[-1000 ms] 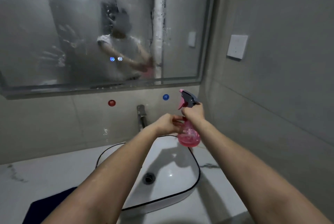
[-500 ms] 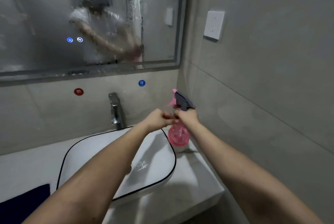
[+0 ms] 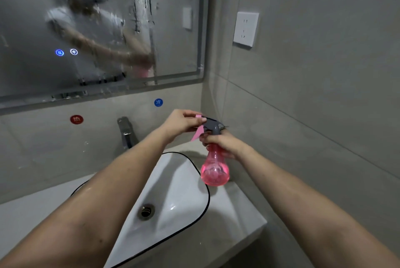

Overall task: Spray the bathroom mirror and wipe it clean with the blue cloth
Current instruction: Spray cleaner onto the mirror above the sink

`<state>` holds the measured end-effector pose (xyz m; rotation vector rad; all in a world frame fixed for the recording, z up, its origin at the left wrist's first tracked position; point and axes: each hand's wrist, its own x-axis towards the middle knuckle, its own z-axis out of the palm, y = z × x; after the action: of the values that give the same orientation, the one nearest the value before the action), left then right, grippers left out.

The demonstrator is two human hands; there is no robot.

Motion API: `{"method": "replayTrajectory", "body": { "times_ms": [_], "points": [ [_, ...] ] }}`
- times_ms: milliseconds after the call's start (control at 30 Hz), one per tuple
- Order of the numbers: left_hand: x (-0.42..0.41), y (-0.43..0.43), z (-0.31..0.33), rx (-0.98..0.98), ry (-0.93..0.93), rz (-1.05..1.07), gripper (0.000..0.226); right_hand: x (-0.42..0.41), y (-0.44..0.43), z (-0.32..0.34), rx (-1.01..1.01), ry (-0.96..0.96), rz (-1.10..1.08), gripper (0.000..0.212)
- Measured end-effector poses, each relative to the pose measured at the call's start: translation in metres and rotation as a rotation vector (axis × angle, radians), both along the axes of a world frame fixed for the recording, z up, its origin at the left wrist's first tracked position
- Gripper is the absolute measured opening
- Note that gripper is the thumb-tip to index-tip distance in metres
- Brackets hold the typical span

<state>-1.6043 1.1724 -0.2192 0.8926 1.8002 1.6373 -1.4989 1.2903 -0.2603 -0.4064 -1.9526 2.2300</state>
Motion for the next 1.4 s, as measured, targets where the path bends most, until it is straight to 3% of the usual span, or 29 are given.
{"method": "replayTrajectory", "body": {
  "times_ms": [200, 367, 533, 667, 800, 933, 1067, 1267, 1400],
  "points": [
    [-0.003, 0.002, 0.009, 0.001, -0.088, -0.061, 0.022, 0.008, -0.005, 0.011, -0.080, 0.075, -0.067, 0.014],
    [0.001, 0.003, 0.015, 0.054, -0.191, -0.049, 0.024, 0.008, -0.007, 0.026, -0.152, 0.106, -0.047, 0.032],
    [0.002, 0.005, 0.027, 0.023, -0.092, 0.014, 0.023, 0.006, -0.007, 0.033, -0.170, 0.134, -0.120, 0.006],
    [0.001, 0.011, 0.031, 0.039, -0.035, 0.064, 0.025, 0.005, 0.003, 0.030, -0.100, 0.148, -0.236, 0.032],
    [-0.002, 0.016, 0.032, 0.065, -0.026, 0.134, 0.025, 0.007, 0.013, 0.029, 0.079, 0.117, -0.257, 0.031],
    [-0.008, 0.019, 0.031, 0.073, -0.011, 0.142, 0.023, 0.009, 0.022, 0.024, 0.260, 0.032, -0.249, 0.052],
    [-0.012, 0.023, 0.025, 0.078, 0.014, 0.131, 0.024, 0.007, 0.025, 0.021, 0.231, 0.037, -0.238, 0.047],
    [-0.017, 0.029, 0.021, 0.072, 0.011, 0.102, 0.024, 0.007, 0.028, 0.020, 0.002, 0.039, -0.142, 0.047],
    [-0.014, 0.036, 0.018, 0.090, 0.004, 0.108, 0.023, 0.009, 0.031, 0.015, 0.121, 0.030, -0.180, 0.045]
  ]
}}
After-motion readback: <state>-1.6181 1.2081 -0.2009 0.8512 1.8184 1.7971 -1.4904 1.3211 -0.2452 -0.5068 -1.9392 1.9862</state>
